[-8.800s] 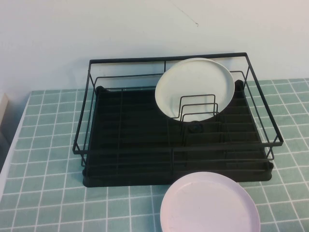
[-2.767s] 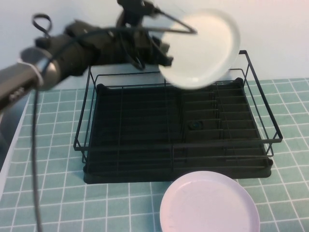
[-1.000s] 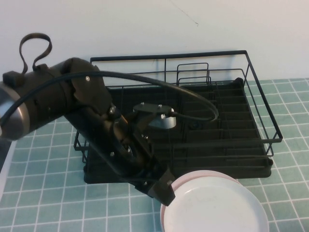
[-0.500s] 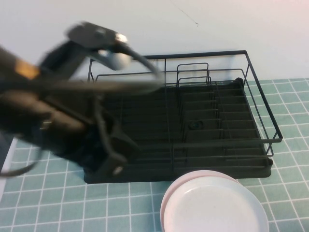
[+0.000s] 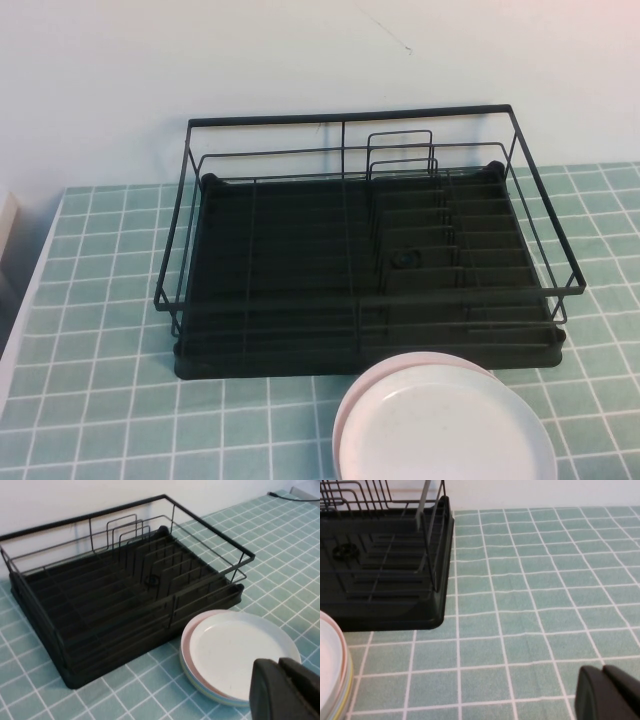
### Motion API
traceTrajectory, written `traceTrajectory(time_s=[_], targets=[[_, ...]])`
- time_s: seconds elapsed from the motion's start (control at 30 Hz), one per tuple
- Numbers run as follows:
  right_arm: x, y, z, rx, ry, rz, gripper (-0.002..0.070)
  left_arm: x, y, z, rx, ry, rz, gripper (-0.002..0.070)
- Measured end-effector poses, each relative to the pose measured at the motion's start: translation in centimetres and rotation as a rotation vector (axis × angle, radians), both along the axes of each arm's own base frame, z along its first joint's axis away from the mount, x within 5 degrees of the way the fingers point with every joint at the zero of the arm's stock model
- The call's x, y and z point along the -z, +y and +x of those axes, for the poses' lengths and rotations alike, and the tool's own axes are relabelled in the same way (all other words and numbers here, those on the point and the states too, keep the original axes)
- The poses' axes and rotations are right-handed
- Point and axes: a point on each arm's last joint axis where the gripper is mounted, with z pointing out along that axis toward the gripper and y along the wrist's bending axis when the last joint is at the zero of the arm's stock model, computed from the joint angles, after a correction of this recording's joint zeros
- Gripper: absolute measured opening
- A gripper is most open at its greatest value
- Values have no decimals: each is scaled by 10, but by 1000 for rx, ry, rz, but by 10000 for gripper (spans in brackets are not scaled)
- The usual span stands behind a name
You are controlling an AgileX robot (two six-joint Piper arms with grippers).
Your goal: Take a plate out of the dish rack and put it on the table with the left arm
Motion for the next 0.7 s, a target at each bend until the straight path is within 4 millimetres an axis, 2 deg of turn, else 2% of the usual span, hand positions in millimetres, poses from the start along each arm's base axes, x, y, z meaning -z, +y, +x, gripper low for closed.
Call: traceTrajectory(time_s=[0.1, 0.4, 0.5, 0.7], targets=[[0, 0, 0, 0, 0, 0, -1, 20, 5, -8, -21, 26, -16, -2], [0, 0, 0, 0, 0, 0, -1, 36, 5, -12, -9, 95, 2, -2], [0, 0, 0, 0, 0, 0, -1, 38, 10, -9, -36, 69, 73, -2], [0, 0, 0, 0, 0, 0, -1, 49, 25, 1, -200, 62, 216, -2]])
